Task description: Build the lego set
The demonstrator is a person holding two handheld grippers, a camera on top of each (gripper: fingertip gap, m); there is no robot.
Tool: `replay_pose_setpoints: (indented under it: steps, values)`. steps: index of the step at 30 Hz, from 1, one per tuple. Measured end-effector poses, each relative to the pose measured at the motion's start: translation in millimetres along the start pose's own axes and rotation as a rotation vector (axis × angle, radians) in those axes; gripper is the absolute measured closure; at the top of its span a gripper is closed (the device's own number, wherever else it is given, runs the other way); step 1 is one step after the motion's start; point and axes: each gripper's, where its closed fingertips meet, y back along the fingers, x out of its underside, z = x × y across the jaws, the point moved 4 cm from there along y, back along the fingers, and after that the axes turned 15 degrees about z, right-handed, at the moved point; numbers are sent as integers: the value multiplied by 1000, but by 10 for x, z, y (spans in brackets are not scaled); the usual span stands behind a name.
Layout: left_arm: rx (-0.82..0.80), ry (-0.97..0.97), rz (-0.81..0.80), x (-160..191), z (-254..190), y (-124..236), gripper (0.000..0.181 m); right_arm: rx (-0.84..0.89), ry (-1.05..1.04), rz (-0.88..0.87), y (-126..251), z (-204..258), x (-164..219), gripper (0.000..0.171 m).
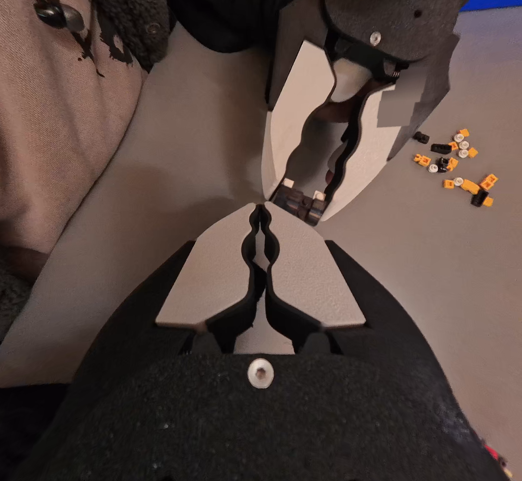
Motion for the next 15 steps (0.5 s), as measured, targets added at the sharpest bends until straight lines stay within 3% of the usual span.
replay_pose_setpoints:
  steps: [15]
  values:
    - [-13,-79,173,118,-128,-253,146,-150,-56,-114,-212,-39,110,171]
